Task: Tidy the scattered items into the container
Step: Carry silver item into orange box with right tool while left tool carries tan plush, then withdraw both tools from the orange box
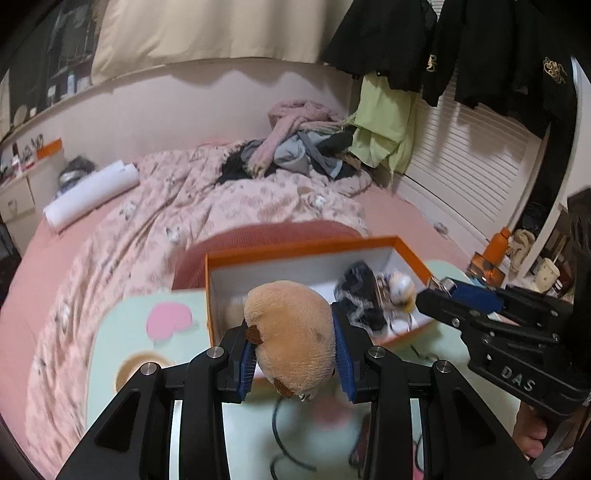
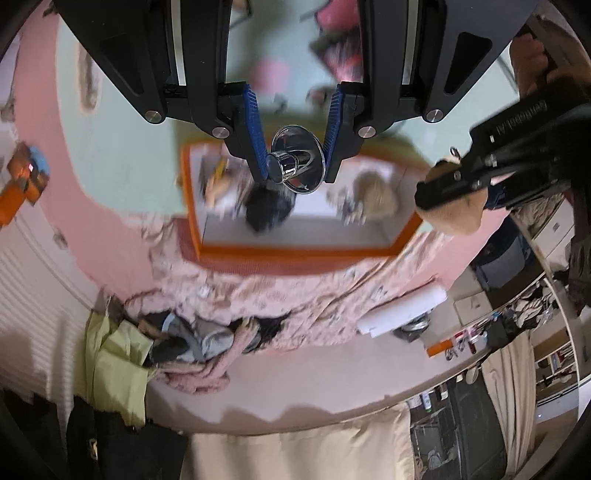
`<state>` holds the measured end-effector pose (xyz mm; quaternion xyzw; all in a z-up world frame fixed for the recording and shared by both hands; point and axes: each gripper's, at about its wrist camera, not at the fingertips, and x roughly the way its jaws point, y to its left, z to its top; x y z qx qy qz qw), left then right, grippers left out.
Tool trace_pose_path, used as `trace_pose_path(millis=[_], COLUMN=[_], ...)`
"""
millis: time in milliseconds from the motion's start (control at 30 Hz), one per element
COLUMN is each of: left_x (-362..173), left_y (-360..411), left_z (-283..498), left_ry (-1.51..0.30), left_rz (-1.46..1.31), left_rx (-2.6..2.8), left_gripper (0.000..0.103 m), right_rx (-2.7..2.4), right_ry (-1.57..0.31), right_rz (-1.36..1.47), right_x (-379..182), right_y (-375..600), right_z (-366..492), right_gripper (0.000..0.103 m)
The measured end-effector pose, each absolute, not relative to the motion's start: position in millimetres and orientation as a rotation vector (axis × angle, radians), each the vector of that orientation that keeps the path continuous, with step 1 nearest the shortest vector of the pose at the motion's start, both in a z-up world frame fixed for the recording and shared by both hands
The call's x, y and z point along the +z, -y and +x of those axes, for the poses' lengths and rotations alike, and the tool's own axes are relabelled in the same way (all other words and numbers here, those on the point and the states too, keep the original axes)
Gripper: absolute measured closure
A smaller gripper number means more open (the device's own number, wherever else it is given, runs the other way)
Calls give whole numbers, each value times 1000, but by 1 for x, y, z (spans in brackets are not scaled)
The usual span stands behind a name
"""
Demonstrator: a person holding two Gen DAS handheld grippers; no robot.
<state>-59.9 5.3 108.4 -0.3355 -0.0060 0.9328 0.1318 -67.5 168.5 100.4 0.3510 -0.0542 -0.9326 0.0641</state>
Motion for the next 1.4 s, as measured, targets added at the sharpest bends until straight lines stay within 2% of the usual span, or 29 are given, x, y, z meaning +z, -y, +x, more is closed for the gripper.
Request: trace_pose_path(millis=[167,267,300,333,400,433,467,500,567,667,733,800,933,1233,1333,1400], left_x=[106,93,87,82,75,73,72,72,73,78,84,87,84,20,2,0], left_y=[-8,-9,-7,-7,-6,-4,-2,-1,1,2,4,5,9,9,5,2], left_z=[-99,-120,-125,-128,-130,-128,-126,-123,-119,-108,-92,-75,-35,-2,-3,-4], left_ry=[21,22,26,29,49,65,79,89,106,115,102,74,13,-35,-73,-108], left_rz=[-1033,-1095,-1112,-1124,-1141,-1135,-1122,-1109,-1095,-1083,-1049,-1007,-1001,-1290,-1379,-1376], left_rx=[2704,2704,2711,2714,2719,2722,2726,2724,2715,2728,2771,2798,2785,2709,2694,2715], left_gripper=[68,64,58,47,32,28,28,27,26,23,12,8,3,2,0,0], right_rx=[-2864,-2849,-2834,-2814,-2772,-2765,-2776,-2793,-2832,-2864,-2863,-2873,-2887,-2880,-2895,-2919], right_ry=[164,194,217,234,246,239,229,223,219,238,265,305,344,485,455,404], right_rz=[1091,1165,1205,1244,1291,1312,1321,1307,1265,1184,1146,1120,1123,1389,1443,1434], right_x=[107,96,90,84,74,70,67,66,67,77,84,90,88,25,17,15], right_y=[-173,-178,-181,-183,-186,-186,-186,-186,-186,-185,-186,-187,-190,-214,-215,-211], right_z=[-112,-136,-143,-149,-156,-158,-158,-156,-150,-135,-122,-103,-67,-13,-14,-15], right_gripper=[72,72,72,71,63,60,51,36,27,27,27,27,27,27,27,18])
